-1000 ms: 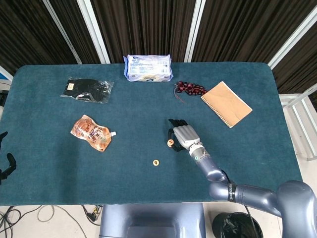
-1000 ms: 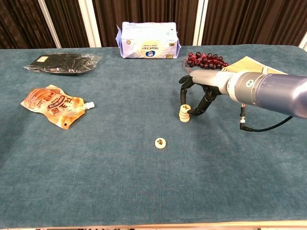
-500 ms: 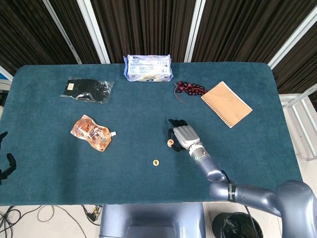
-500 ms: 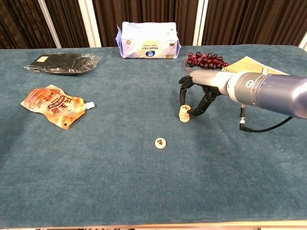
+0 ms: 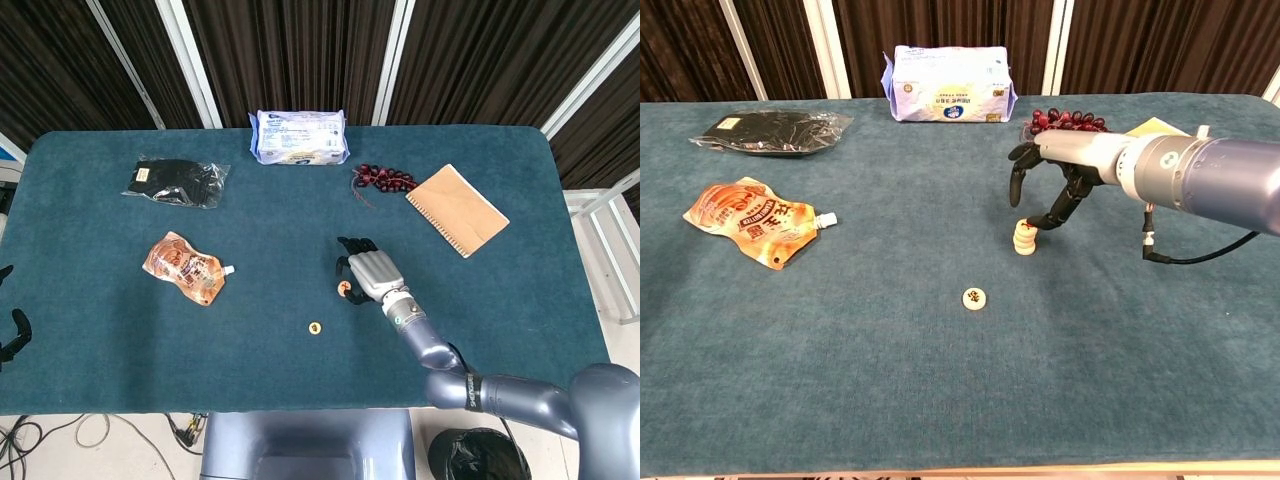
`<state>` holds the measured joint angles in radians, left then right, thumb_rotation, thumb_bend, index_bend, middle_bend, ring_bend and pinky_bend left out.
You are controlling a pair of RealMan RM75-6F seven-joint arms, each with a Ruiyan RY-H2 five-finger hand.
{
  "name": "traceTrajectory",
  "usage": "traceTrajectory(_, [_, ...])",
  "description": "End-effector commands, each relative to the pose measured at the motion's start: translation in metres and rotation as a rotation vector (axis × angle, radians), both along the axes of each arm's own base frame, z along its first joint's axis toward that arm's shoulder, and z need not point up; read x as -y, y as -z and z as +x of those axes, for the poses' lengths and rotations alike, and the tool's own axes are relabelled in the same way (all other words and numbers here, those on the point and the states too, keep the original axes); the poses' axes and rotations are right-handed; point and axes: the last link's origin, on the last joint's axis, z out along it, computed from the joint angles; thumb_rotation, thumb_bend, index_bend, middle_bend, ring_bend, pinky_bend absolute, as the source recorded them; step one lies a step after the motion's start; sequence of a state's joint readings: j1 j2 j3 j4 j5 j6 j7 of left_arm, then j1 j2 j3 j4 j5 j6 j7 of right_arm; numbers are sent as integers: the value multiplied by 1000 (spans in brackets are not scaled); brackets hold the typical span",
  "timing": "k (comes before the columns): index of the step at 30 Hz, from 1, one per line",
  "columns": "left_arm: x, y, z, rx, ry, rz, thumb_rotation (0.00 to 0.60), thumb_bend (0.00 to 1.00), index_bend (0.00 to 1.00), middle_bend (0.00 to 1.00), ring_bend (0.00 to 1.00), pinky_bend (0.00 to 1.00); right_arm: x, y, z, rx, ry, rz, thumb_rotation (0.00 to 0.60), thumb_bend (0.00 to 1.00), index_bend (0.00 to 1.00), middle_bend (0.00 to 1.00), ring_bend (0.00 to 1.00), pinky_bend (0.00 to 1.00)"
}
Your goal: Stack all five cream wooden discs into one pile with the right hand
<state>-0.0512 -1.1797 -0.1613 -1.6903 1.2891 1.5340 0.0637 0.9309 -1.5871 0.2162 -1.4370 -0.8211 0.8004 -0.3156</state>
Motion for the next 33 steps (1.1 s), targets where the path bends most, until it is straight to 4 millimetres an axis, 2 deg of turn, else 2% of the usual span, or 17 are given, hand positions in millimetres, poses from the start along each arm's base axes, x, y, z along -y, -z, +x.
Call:
traceTrajectory(1, [0, 0, 1, 1, 2, 1, 600, 624, 153, 0, 0, 0, -20, -12, 9, -9, -70, 9, 600, 428, 368, 0, 0, 0])
traceTrajectory(7, [1, -2, 0, 6, 1, 7, 600, 624, 153, 0, 0, 0, -48, -10, 12, -12, -151, 5, 600, 427, 312, 0, 0, 0])
traceTrajectory(10, [1, -1, 0, 5, 2, 4, 600, 624, 153, 0, 0, 0, -65, -2, 12, -21, -208, 5, 600, 427, 300, 0, 0, 0])
traceTrajectory(15, [1, -1, 0, 6, 1, 6, 600, 624, 153, 0, 0, 0, -78, 11, 11, -13, -250, 11, 600, 416, 286, 0, 0, 0])
traceTrajectory(22, [0, -1, 0, 6, -1, 5, 600, 624, 153, 0, 0, 0, -86, 29, 12, 8, -278, 30, 600, 406, 286, 0, 0, 0])
traceTrajectory(33, [0, -3, 0, 8, -2, 11, 600, 624, 153, 0, 0, 0, -78, 45, 11, -8, -275, 44, 600, 407, 286, 0, 0, 0])
